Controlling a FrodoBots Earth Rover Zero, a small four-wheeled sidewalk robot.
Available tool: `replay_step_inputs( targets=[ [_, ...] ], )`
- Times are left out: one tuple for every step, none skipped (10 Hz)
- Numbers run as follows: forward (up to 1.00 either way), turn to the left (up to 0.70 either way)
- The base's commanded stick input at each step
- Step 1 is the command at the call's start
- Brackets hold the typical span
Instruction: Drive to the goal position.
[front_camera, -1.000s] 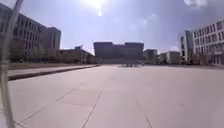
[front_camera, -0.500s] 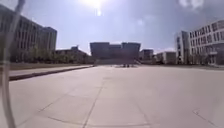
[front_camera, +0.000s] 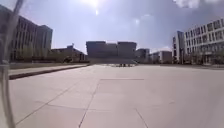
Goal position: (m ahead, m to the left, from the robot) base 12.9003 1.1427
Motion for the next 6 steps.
replay_step_inputs(
  targets=[
    [0.85,0.0],
    [0.85,0.0],
    [0.85,0.0],
    [0.85,0.0],
    [0.85,0.0],
    [0.85,0.0]
  ],
)
